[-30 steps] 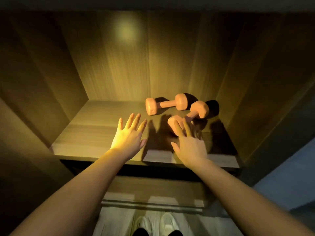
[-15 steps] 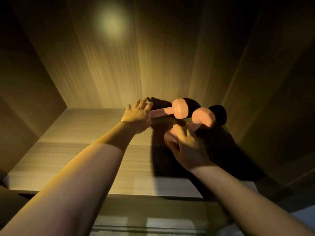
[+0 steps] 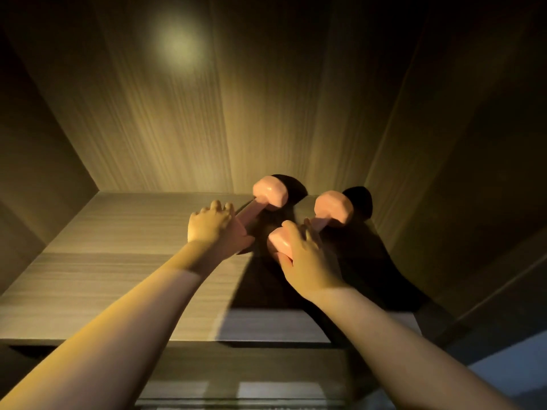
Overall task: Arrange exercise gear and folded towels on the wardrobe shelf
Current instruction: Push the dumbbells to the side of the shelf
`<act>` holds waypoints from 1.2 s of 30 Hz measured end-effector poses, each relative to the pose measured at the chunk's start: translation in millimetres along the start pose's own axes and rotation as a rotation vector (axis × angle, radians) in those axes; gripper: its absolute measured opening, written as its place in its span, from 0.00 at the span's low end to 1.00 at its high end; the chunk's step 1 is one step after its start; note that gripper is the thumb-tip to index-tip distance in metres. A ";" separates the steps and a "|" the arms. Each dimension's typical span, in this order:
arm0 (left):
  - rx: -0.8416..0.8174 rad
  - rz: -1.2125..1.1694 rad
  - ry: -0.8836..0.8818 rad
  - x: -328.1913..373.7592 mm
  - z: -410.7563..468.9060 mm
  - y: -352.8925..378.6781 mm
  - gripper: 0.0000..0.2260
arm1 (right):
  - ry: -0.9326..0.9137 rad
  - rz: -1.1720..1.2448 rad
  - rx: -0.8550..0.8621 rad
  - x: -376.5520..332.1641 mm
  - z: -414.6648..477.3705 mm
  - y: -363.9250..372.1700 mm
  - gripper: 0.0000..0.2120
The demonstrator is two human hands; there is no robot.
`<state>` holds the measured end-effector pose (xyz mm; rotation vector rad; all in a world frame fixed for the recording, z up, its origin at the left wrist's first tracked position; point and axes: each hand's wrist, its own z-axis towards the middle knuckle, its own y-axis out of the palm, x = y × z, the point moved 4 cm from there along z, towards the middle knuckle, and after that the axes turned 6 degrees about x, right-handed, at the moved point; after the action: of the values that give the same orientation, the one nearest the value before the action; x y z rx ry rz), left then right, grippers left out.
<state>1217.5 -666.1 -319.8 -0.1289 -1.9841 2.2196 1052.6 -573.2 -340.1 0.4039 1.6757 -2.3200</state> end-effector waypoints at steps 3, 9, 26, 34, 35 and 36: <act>-0.092 -0.051 0.099 -3.6 -20.3 2.5 0.28 | 0.029 0.005 -0.019 -0.6 -3.4 -6.5 0.27; -0.028 -0.222 0.075 -11.4 -49.7 -1.3 0.23 | 0.161 0.082 -0.122 -1.8 -4.6 -10.6 0.28; 0.039 -0.246 -0.326 -78.3 -81.7 -8.6 0.30 | -0.057 0.509 -0.538 -49.9 9.7 6.9 0.23; 0.180 -0.300 -0.393 -124.8 -93.0 -10.9 0.26 | -0.120 0.305 -0.603 -95.2 26.2 41.0 0.32; 0.188 -0.298 -0.406 -130.2 -91.8 -11.7 0.26 | -0.100 0.278 -0.599 -95.7 27.0 43.3 0.32; 0.196 -0.297 -0.421 -135.3 -90.4 -12.6 0.27 | -0.089 0.278 -0.599 -96.0 27.8 45.6 0.32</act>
<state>1366.8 -600.3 -323.6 0.6621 -1.7931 2.3590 1156.2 -609.8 -336.9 0.3674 2.0069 -1.5249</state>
